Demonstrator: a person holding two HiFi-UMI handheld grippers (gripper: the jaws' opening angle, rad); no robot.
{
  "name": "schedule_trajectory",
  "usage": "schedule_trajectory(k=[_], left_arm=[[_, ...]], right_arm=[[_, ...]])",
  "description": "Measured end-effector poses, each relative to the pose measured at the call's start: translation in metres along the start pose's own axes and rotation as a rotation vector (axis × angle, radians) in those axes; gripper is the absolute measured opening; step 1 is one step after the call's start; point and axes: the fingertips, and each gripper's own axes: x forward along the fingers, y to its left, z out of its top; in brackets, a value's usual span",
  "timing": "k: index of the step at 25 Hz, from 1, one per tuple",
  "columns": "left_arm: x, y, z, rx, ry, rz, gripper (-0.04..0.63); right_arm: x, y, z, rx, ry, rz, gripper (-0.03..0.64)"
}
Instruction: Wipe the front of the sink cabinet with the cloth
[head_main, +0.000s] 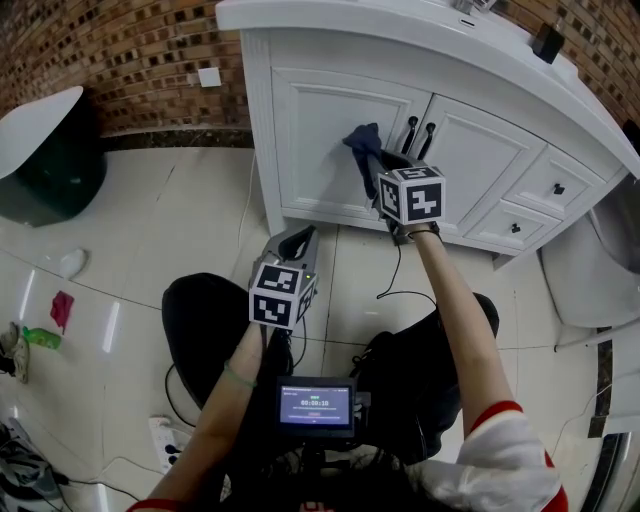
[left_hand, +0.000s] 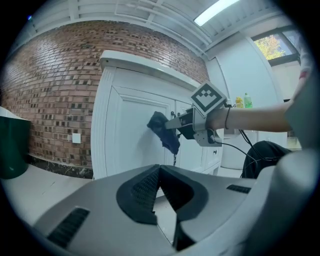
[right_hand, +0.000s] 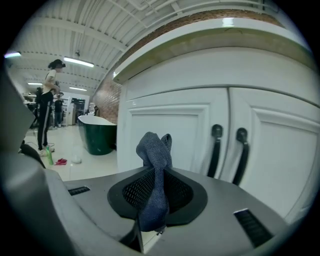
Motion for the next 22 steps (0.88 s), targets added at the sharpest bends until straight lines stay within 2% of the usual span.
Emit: schedule_trajectory(k=[6, 10, 15, 22], left_arm=[[-0.005, 0.009, -0.004, -0.019, -0.004, 0.009, 0.02], [-0.01, 0.024, -0.01, -0.05, -0.003, 0.037, 0.02], [-0.014, 0.035, -0.015, -0.069, -0.005, 0.055, 0.02], [-0.014, 0.038, -0.019, -0.071, 0.004, 0.052, 0.02]], right_arm=[[0.052, 0.088, -0.007, -0.05, 0.039, 0.168, 0.061], [0.084, 0.13, -0.008, -0.068, 0.063, 0.216, 0.06], [0.113, 0.141, -0.02, -0.057, 0.106, 0.2, 0.06], [0.109, 0.096, -0.047, -0.026, 0.149, 0.104, 0.061]])
